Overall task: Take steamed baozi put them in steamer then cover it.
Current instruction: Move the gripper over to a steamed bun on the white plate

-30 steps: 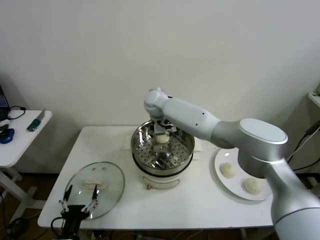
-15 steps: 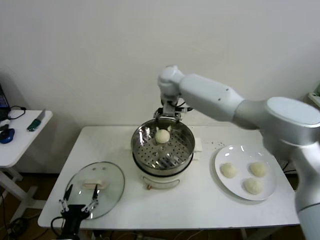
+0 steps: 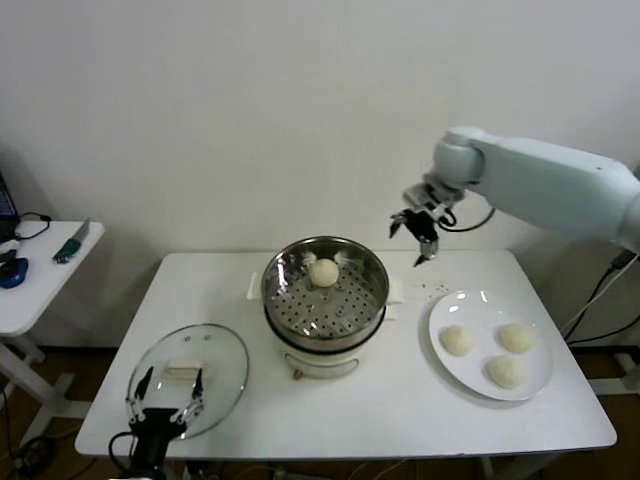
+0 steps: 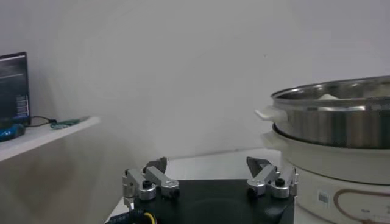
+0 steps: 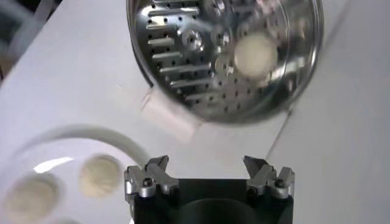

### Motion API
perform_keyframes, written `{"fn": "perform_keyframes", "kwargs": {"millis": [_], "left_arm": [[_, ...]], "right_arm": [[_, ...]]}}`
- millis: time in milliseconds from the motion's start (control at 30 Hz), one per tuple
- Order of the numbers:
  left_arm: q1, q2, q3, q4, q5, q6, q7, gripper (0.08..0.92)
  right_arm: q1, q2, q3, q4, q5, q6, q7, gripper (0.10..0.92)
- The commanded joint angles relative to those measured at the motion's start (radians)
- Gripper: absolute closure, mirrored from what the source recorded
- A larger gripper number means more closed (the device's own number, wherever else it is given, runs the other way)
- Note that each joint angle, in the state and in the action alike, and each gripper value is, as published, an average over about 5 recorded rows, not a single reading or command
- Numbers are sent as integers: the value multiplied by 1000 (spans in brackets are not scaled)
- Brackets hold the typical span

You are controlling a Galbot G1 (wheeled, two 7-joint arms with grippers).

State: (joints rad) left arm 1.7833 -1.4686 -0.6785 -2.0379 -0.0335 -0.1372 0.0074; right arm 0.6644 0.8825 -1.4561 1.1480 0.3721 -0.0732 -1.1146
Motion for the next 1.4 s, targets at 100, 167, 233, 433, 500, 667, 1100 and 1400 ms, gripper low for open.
{"fn": "perform_keyframes", "kwargs": {"millis": [100,167,233,433,500,667,1100,1400], "left_arm": [[6,-7,1,-5,6,4,0,177],[8,-9,-2,-5,8,5,0,177],[11,-10,-6,-5,9,6,1,177],[16,-12,-15,-1,11,5,1,177],[15,-14,-15,2,11,4,1,177],[11,-15,-11,9,16,2,1,177],[16,-11,-11,21,31,-12,0,177],[20,-11,-10,27,32,-17,2,177]], "right_arm": [[-289,-179,108,-23,-2,-230,12,203],[-349,-168,154,-45,-44,-223,13,203],[-393,-155,187,-69,-95,-208,13,203],[-452,-117,249,-130,-192,-166,16,203],[-461,-114,254,-129,-200,-164,16,203],[-486,-111,274,-135,-213,-159,26,203],[-540,-90,327,-161,-236,-145,42,203],[-570,-79,357,-179,-244,-131,56,306]]}}
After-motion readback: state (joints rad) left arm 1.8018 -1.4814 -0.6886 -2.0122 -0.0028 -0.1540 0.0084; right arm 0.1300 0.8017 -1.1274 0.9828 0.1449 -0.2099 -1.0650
